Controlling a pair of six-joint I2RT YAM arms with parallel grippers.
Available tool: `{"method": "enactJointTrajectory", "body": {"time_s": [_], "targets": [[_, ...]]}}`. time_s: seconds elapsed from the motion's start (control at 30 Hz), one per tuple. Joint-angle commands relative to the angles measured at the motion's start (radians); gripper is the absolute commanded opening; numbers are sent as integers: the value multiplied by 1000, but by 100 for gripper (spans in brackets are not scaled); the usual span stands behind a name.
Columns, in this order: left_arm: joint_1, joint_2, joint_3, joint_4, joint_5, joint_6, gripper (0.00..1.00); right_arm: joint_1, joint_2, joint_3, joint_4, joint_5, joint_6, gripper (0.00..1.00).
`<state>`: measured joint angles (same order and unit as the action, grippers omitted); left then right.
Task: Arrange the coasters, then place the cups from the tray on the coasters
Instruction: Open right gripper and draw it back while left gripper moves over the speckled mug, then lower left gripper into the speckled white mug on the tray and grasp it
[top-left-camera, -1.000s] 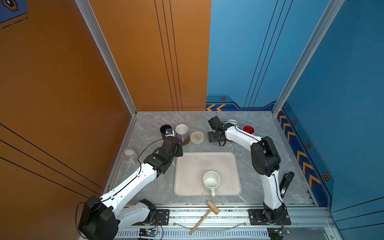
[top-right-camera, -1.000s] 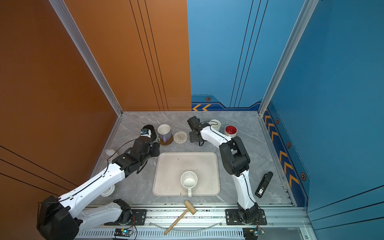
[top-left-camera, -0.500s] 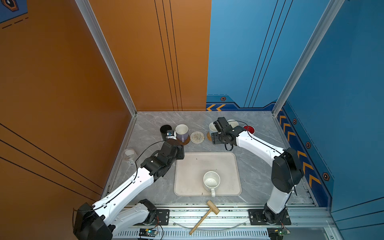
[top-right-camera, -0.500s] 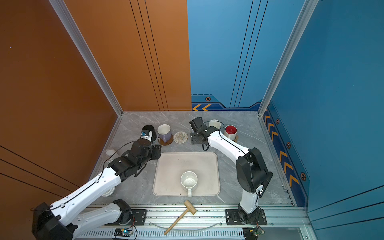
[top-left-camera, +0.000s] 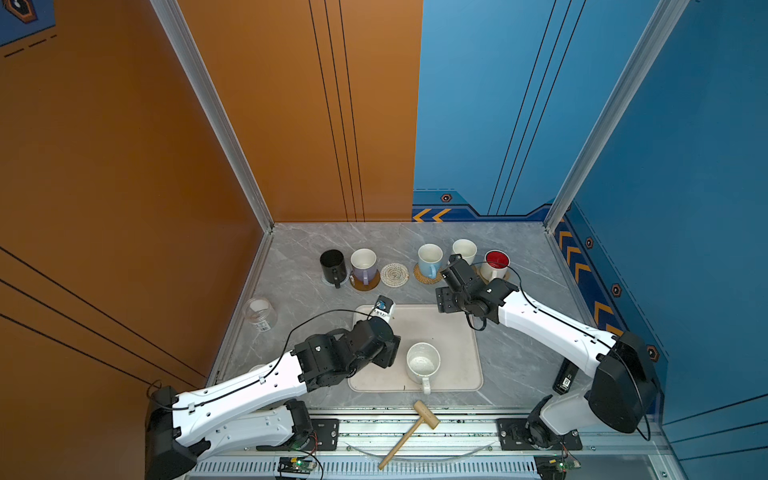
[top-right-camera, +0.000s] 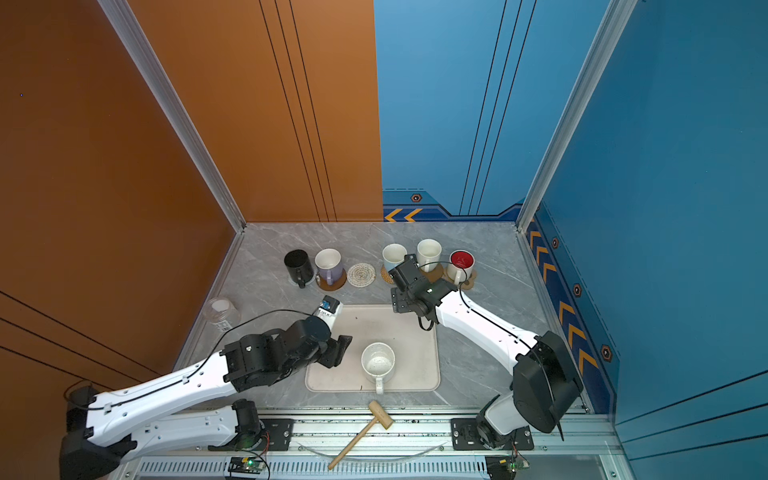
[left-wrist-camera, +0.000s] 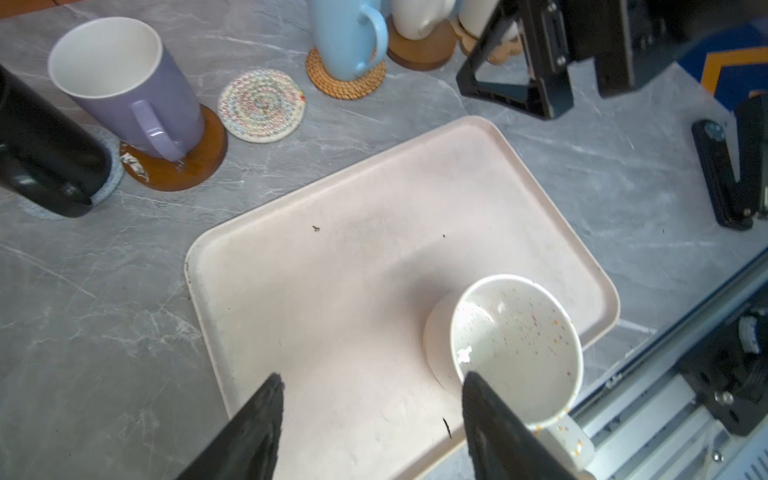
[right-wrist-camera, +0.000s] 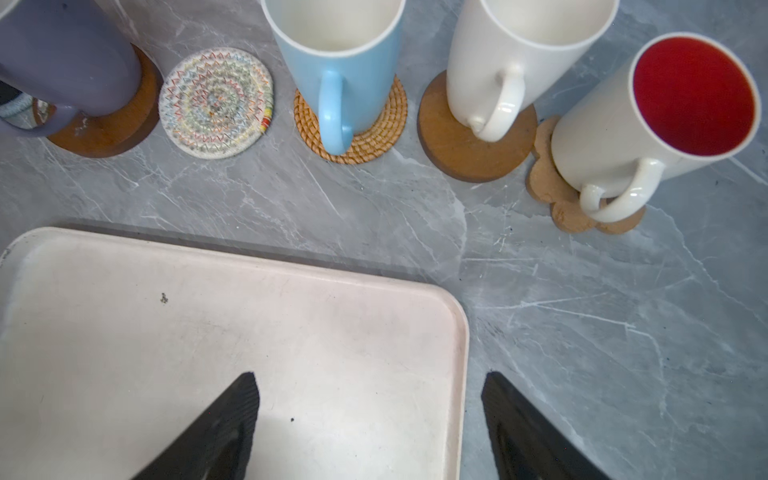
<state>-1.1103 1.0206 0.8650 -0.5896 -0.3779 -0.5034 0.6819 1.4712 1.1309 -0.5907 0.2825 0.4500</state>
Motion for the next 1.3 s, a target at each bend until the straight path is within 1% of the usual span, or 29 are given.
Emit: {"method": "enactJointTrajectory", "body": {"time_s": [0.0, 0.1, 0.27, 0.53, 0.8, 1.07, 1.27], "targets": [[-82, 61, 43, -82, -57, -35, 70, 8, -54, -53, 20, 41, 33, 83], [-144, 132, 65, -83, -59, -63, 71, 8, -96, -96, 31, 52, 40, 83], [-213, 227, 106, -90, -34, -107, 71, 7, -163, -162, 46, 62, 55, 83], [-310, 300, 152, -104, -18, -200, 72, 8, -258, -260, 65, 66, 83, 83], [-394, 410, 250, -185, -1, -309, 71, 8, -338, -322, 66, 75, 92, 83], [-426, 511, 308, -221, 19, -403, 68, 8, -393, -367, 68, 77, 98, 83], [-408, 583, 342, -235, 50, -408, 67, 5, -408, -383, 69, 77, 101, 84]]}}
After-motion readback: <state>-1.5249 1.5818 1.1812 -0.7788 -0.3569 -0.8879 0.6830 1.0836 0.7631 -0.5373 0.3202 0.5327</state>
